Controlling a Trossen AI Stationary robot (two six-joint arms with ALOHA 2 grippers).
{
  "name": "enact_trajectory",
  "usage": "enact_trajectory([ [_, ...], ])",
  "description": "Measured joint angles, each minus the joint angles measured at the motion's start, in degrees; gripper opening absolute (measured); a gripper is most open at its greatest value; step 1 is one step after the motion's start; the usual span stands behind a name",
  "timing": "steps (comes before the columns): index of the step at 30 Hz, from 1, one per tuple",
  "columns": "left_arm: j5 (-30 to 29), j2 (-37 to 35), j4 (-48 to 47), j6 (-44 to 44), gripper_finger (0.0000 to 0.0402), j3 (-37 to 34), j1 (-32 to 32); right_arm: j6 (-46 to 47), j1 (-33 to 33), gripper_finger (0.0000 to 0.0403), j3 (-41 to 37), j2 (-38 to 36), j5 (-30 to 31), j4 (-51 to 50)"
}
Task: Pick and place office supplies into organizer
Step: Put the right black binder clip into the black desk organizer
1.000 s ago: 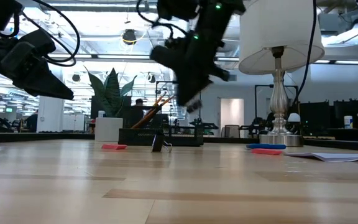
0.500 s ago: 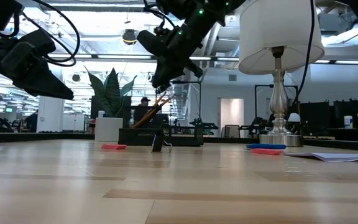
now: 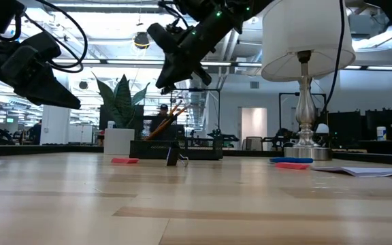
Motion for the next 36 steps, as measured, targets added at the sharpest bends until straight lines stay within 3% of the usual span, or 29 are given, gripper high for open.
enact_trajectory([
  [7, 0.0, 0.0, 0.0, 0.0, 0.0159, 0.0, 0.0, -0.9, -0.4, 0.0001, 0.8, 6.7, -8.8, 7.8],
  [12, 0.0, 0.0, 0.0, 0.0, 0.0159, 0.0, 0.0, -2.2, -0.9, 0.0001, 2.7, 11.3, -8.6, 6.5],
  [28, 0.0, 0.0, 0.0, 0.0, 0.0159, 0.0, 0.0, -7.3, -1.5, 0.0003, 3.4, 11.4, -4.5, 6.9],
  [31, 0.0, 0.0, 0.0, 0.0, 0.0159, 0.0, 0.0, -7.9, -1.3, 0.0021, 3.3, 11.4, -1.0, 6.8],
  [36, 0.0, 0.0, 0.0, 0.0, 0.0159, 0.0, 0.0, -8.2, -1.4, 0.0073, 3.3, 11.4, -0.4, 6.8],
])
